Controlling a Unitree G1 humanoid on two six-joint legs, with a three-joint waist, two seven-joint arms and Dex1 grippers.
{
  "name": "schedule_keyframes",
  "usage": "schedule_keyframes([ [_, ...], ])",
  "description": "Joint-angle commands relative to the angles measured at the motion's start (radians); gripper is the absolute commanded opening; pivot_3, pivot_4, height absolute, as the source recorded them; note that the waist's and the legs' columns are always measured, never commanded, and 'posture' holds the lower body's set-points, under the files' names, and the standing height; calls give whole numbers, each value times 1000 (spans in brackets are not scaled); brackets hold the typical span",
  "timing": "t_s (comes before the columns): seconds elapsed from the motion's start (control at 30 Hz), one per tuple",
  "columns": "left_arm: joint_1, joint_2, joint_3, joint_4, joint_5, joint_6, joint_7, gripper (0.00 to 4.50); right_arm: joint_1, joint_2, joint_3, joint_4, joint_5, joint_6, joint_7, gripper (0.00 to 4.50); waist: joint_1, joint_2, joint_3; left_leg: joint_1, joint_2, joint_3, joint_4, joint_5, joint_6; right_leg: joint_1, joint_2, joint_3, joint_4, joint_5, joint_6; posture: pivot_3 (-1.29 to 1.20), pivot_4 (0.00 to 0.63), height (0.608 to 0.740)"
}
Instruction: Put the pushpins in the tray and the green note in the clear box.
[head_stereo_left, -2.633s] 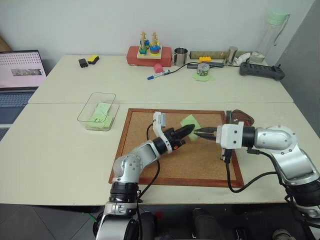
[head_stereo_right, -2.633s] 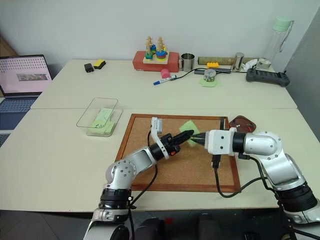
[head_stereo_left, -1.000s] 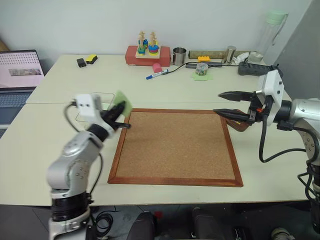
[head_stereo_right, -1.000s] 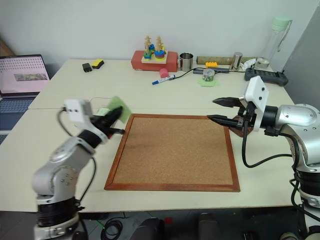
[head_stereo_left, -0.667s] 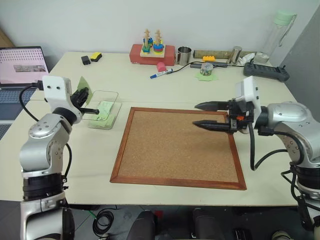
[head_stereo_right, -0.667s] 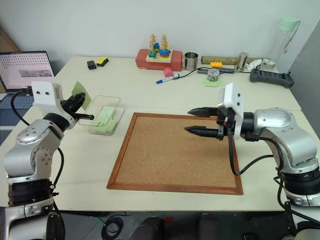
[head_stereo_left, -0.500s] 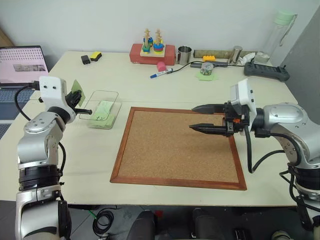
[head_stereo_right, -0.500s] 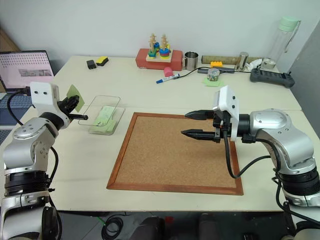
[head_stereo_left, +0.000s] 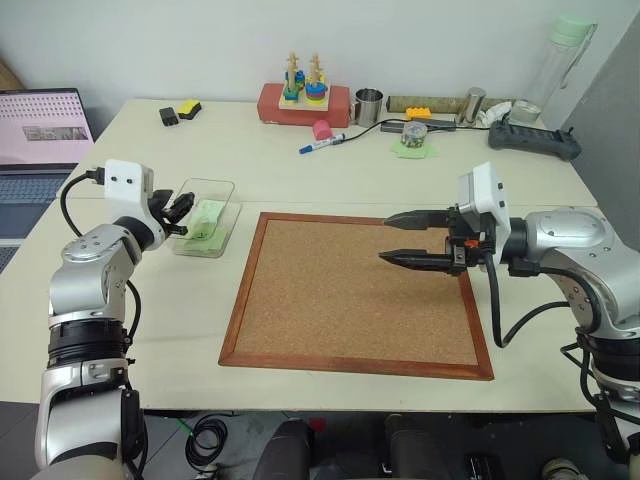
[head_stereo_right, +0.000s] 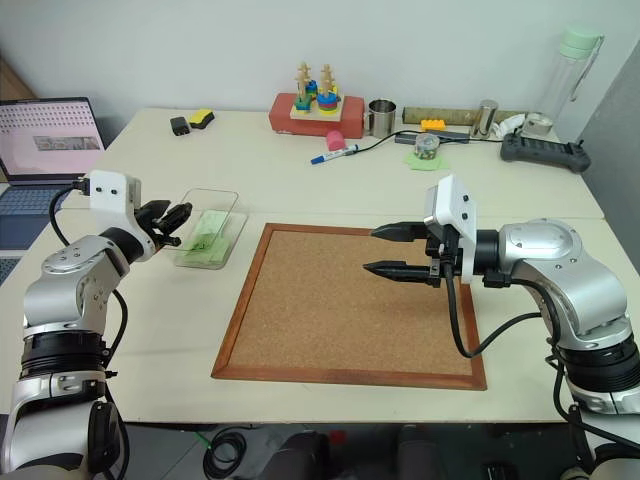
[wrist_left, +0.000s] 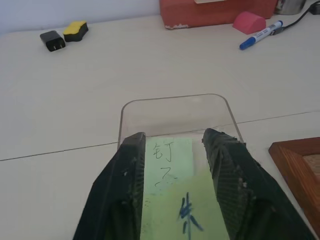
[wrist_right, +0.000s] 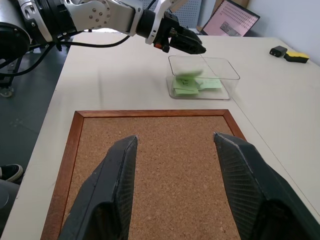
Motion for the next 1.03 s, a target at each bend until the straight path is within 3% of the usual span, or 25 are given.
schedule_keyframes([
  [0.03,5,50,11,-94,-11,3,-50,2844,-9,-8,-28,-25,-2,-23,-6,2515,0,0,0,0,0,0,0,0,0,0,0,0,0,0,0,0,150,740],
  [0.33,119,230,42,-232,-50,20,-278,4421,32,-26,-60,-9,-41,-49,-45,2515,-6,0,0,0,0,0,0,0,0,0,0,0,0,0,0,0,150,740],
  [0.5,413,396,140,-282,-18,-79,-486,4421,182,-144,-175,23,-90,-68,-39,2515,-18,0,0,0,1,2,-1,0,0,-1,0,2,-1,0,0,0,150,740],
  [0.67,696,445,254,-244,43,-221,-584,4421,363,-281,-306,65,-116,-88,18,2515,-19,1,0,0,1,2,-2,-1,1,-1,-1,2,-2,0,-1,0,150,740],
  [0.83,786,438,307,-234,37,-253,-618,4421,504,-364,-398,141,-144,-132,83,2515,-15,1,0,3,3,3,0,0,2,2,-1,0,-2,-1,-4,0,150,740],
  [1.03,757,433,287,-220,15,-249,-632,4421,515,-359,-409,207,-157,-177,87,2515,-21,1,0,5,4,7,0,1,3,3,0,1,-1,1,-3,0,150,740],
])
